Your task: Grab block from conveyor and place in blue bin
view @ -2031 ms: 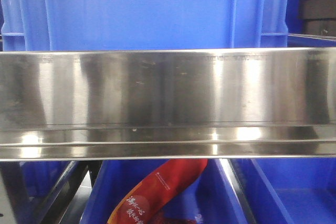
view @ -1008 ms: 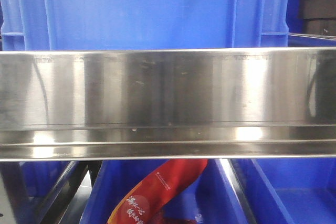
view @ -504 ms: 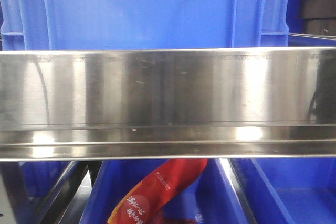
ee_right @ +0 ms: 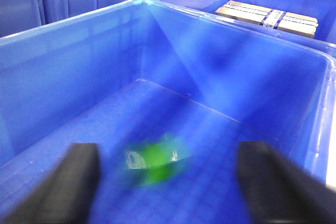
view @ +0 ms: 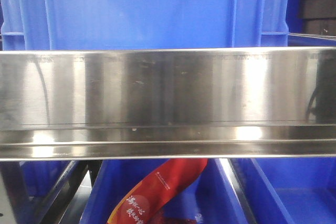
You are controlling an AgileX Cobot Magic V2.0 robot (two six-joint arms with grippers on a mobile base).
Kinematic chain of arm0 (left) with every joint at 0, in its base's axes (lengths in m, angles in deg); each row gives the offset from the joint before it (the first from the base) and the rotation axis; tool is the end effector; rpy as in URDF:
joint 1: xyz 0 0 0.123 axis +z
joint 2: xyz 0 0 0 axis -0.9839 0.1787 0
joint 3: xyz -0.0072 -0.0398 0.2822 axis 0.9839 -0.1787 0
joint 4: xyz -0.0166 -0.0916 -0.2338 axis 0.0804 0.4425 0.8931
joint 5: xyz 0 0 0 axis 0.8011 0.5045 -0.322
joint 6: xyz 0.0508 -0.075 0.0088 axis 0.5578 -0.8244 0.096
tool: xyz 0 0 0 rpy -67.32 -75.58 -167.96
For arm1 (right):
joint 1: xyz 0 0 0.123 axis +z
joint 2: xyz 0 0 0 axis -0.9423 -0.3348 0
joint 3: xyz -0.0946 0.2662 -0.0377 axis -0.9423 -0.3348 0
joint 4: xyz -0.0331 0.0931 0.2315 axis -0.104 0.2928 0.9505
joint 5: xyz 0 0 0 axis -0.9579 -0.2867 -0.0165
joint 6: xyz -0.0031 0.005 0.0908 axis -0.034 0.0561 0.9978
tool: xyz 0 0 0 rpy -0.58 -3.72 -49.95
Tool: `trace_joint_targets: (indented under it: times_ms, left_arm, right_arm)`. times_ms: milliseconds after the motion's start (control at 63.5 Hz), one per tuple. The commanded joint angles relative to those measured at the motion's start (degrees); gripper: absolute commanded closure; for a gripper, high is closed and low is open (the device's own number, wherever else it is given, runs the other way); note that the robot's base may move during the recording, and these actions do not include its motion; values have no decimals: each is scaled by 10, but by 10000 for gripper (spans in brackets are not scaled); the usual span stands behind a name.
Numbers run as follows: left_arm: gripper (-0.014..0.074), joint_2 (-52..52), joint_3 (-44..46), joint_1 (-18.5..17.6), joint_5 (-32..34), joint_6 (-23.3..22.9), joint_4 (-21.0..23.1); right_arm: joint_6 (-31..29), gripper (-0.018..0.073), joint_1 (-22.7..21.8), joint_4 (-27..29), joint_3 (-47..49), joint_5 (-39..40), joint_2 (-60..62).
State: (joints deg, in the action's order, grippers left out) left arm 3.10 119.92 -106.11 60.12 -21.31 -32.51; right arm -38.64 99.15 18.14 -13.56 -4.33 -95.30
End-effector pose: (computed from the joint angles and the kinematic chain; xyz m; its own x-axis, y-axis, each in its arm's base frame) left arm 0.2776 -0.1445 0.4045 -0.2599 0.0942 -0.9610 0.4913 0.8697 -0.0476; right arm 0.2817 0.1629 0.3970 -0.2755 -0.1691 -0.9463 -0.5527 0.8333 0.0120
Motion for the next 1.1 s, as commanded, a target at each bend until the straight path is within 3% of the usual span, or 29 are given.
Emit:
trace_joint_targets:
  times_ms: [0,173,268,504,614,740,1087]
  left_arm:
    - [257,0,6,-3,8,0,6]
    - [534,0,6,-3,8,0,6]
    - [707,0,6,-2,8,0,6]
    - [707,-35,5,-1,7,0,4]
    - [707,-68,-12,0,8,0,-20]
    - [707,-113,-54,11,8,0,-18]
    - [707,-308,-223,92,26,0,-2]
  right_arm:
    - [-5,449,-1,3,6,3,0]
    - [-5,730,-1,3,6,-3,0]
    - [-5,727,-1,21,6,-3,0]
    - [-5,727,-1,86,2,26,15]
    - [-5,727,-1,90,-24,66,46]
    - [-5,727,-8,90,-78,122,93]
    - [-5,727,-92,87,-271,153,311]
